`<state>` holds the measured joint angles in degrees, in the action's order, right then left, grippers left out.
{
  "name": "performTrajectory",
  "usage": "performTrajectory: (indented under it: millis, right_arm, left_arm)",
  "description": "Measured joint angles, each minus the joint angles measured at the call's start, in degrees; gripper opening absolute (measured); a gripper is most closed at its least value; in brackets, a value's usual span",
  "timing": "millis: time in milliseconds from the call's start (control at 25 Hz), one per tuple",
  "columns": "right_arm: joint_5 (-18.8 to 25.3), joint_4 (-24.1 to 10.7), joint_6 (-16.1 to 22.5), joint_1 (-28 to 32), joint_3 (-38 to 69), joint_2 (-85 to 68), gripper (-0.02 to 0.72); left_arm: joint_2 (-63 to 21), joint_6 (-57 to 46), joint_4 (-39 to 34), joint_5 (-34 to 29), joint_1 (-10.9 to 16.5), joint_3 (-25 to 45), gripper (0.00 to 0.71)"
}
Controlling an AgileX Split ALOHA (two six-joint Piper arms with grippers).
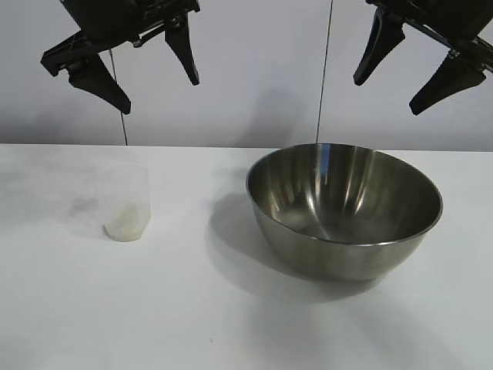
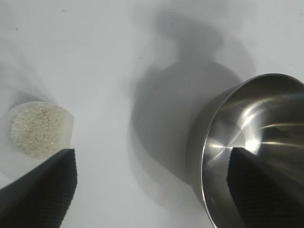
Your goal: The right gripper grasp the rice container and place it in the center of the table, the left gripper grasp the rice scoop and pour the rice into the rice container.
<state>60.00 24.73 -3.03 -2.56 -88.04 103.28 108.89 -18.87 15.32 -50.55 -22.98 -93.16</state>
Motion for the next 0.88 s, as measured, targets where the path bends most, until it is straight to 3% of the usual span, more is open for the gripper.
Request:
performTrajectory:
  millis: [280, 400, 480, 600, 720, 880]
  right_arm:
    - [-0.1, 0.0, -0.1, 0.0, 0.0, 0.0, 0.523]
    - [1.0, -0.7, -2.5, 0.0, 0.0, 0.0, 0.523]
    - [3.5, -3.4, -3.9, 0.0, 0.0, 0.0, 0.523]
    - [8.4, -10.2, -4.0, 0.0, 0.0, 0.0, 0.523]
    - [9.6, -16.0, -3.6, 0.0, 0.0, 0.0, 0.523]
    - [9.6, -17.8, -3.5, 0.0, 0.0, 0.5, 0.523]
  left_arm:
    - [0.0, 0.0, 0.0, 0.0, 0.0, 0.0, 0.622]
    - [0.0, 0.0, 0.0, 0.0, 0.0, 0.0, 0.622]
    - [0.0, 0.0, 0.0, 0.0, 0.0, 0.0, 0.622]
    - [0.0, 0.0, 0.0, 0.0, 0.0, 0.0, 0.622]
    - [0.0, 0.0, 0.0, 0.0, 0.0, 0.0, 0.622]
    - [0.0, 0.0, 0.0, 0.0, 0.0, 0.0, 0.622]
